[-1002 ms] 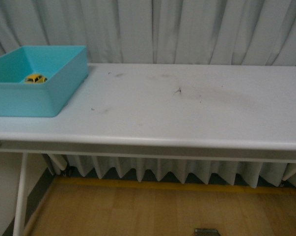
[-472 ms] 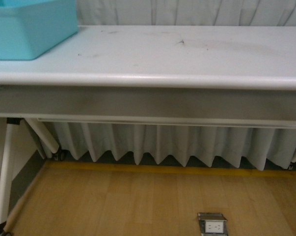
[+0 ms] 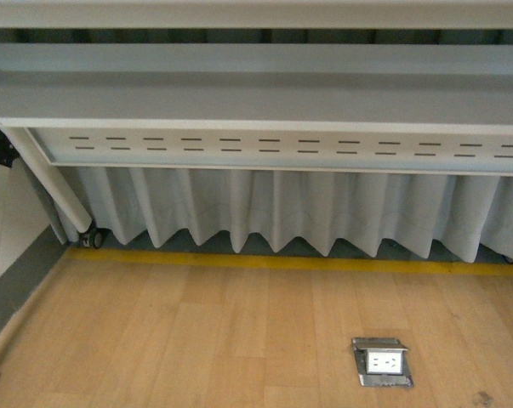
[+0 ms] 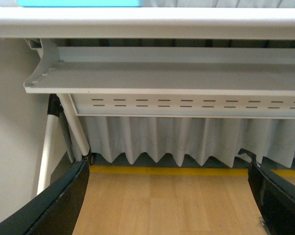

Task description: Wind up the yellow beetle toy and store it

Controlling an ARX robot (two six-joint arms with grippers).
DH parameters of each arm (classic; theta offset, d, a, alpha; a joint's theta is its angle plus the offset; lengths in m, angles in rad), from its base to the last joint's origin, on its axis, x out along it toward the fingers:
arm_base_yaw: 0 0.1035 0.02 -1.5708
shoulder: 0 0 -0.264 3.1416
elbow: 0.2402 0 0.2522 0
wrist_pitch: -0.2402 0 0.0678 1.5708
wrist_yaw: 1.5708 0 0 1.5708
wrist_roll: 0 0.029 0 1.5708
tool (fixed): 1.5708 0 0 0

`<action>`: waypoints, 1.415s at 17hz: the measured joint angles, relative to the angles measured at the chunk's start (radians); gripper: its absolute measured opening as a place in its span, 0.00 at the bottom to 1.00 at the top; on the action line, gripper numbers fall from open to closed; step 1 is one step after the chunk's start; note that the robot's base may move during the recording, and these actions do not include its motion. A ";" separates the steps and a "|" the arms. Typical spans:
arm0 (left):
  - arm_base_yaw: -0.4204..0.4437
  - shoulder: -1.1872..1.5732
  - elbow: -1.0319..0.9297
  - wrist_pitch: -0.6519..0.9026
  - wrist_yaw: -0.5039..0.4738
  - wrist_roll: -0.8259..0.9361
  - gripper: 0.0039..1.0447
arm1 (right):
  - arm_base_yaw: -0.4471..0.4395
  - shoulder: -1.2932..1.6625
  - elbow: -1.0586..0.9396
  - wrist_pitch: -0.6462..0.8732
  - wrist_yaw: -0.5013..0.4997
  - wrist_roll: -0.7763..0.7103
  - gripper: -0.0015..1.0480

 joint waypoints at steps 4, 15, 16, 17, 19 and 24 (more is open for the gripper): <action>0.000 0.000 0.000 0.000 -0.001 0.000 0.94 | 0.000 0.000 0.000 -0.001 0.000 0.000 0.94; 0.000 0.000 0.000 -0.001 0.000 0.000 0.94 | 0.000 0.000 0.000 -0.001 0.000 0.000 0.94; 0.000 0.000 0.000 -0.001 0.000 0.000 0.94 | 0.000 0.000 0.000 -0.001 0.000 0.000 0.94; 0.000 0.000 0.000 -0.001 0.000 0.000 0.94 | 0.000 0.000 0.000 -0.001 0.000 0.000 0.94; 0.000 0.000 0.000 -0.001 0.000 0.000 0.94 | 0.000 0.000 0.000 -0.001 0.000 0.000 0.94; 0.000 0.000 0.000 -0.001 0.000 0.000 0.94 | 0.000 0.000 0.000 -0.001 0.000 0.000 0.94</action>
